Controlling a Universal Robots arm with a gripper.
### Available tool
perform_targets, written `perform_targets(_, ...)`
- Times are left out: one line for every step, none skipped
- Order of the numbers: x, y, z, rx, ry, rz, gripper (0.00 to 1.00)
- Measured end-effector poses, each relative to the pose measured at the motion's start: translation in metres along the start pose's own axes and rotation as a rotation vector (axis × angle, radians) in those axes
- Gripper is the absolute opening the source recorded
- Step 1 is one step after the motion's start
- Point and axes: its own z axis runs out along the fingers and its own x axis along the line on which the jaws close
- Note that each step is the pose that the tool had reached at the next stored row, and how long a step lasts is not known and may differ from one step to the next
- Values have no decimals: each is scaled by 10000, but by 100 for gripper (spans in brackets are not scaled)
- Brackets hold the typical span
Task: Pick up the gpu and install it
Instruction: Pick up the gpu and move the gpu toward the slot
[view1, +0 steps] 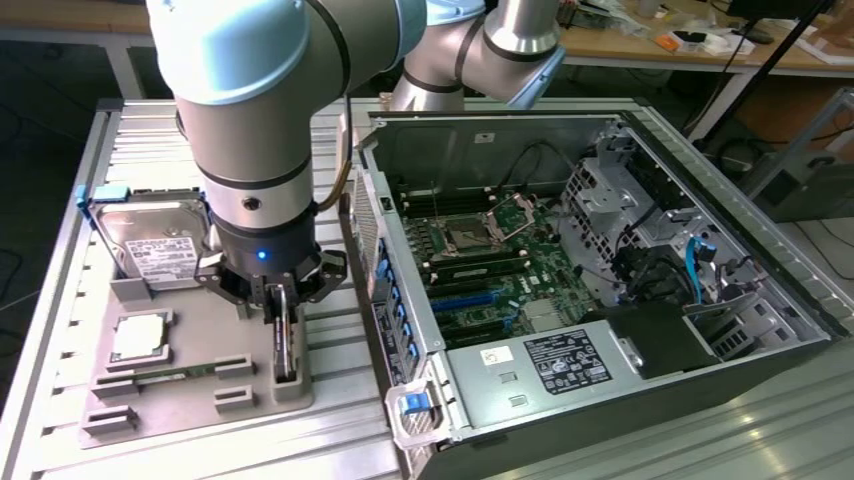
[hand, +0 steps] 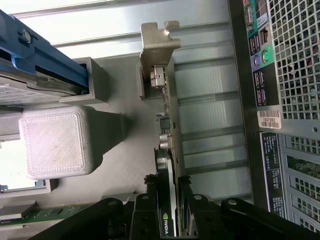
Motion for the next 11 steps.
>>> perform_targets(0,0,-3,0,0,0,28)
perform_targets(0,0,-7,0,0,0,28)
perform_targets(0,0,-9,-1,0,0,28)
perform_targets(0,0,-11,-1,-1,0,28)
perform_targets(0,1,-14,-1,0,0,28)
perform_targets(0,0,-17,0,0,0,28)
perform_targets(0,1,-19,-1,0,0,28)
perform_targets(0,1,-22,-1,0,0,28)
perform_targets(-1,1,-25,-1,-1,0,28)
perform_targets(-1,1,-29,0,0,0,28)
perform_targets(-1,1,-32,0,0,0,28)
